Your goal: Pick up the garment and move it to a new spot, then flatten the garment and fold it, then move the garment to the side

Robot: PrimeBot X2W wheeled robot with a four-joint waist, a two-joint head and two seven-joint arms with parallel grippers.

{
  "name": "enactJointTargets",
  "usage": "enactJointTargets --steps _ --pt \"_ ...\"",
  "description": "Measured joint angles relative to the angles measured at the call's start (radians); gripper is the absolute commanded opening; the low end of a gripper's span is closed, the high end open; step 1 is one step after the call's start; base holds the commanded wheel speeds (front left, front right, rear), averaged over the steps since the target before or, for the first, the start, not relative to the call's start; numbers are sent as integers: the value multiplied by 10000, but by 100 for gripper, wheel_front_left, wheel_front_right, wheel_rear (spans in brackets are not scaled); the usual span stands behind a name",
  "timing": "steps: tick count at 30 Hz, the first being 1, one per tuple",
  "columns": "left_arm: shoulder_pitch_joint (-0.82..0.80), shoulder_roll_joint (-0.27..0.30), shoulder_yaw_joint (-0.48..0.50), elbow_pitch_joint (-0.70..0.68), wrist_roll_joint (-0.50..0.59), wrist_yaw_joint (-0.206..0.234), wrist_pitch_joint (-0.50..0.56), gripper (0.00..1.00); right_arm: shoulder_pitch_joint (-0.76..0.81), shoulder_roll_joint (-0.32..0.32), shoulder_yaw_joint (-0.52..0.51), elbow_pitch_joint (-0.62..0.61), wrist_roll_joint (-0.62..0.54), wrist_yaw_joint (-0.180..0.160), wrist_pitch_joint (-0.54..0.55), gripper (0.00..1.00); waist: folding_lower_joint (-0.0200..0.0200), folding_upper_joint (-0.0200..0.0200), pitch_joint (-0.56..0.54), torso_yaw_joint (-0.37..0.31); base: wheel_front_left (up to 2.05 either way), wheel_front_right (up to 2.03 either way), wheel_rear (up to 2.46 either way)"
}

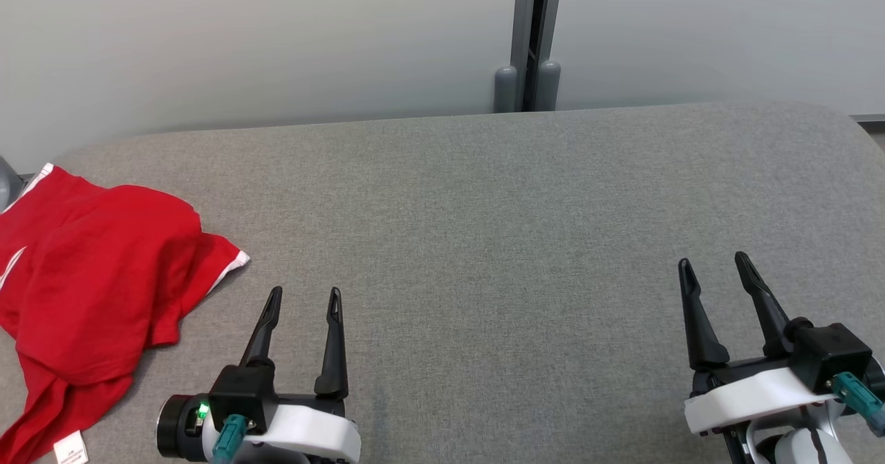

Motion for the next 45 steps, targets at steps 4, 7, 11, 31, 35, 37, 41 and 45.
enactJointTargets --steps 4,7,11,31,35,37,41,45 --pt "5 -2 -50 4 270 81 -73 100 -70 -4 73 40 -222 0 -77 100 -1 0 19 -21 0 0 0" --pt "6 -2 -73 10 468 113 -88 100 -122 -8 107 48 -360 0 -138 100 0 0 33 -24 0 0 0" --pt "6 -2 -65 35 552 192 -130 100 -146 -10 128 50 -410 0 -184 100 0 0 39 -28 0 0 0" --pt "8 -2 -173 127 382 182 -130 100 -142 -19 247 253 -192 0 -184 100 0 0 -27 19 0 0 0" --pt "8 -4 -171 161 334 150 -130 100 -138 -19 385 232 -182 2 -184 100 0 0 -42 226 0 0 0" --pt "13 -4 -128 190 337 151 -130 100 -132 -19 439 221 -184 2 -184 100 0 0 -57 392 0 0 0" --pt "74 -6 4 198 341 151 -128 100 -116 -19 571 178 -192 2 -184 100 0 0 -84 850 0 0 0" --pt "123 -4 173 209 399 140 -130 100 -95 -23 694 150 -196 2 -184 100 0 0 -129 1267 0 0 0"
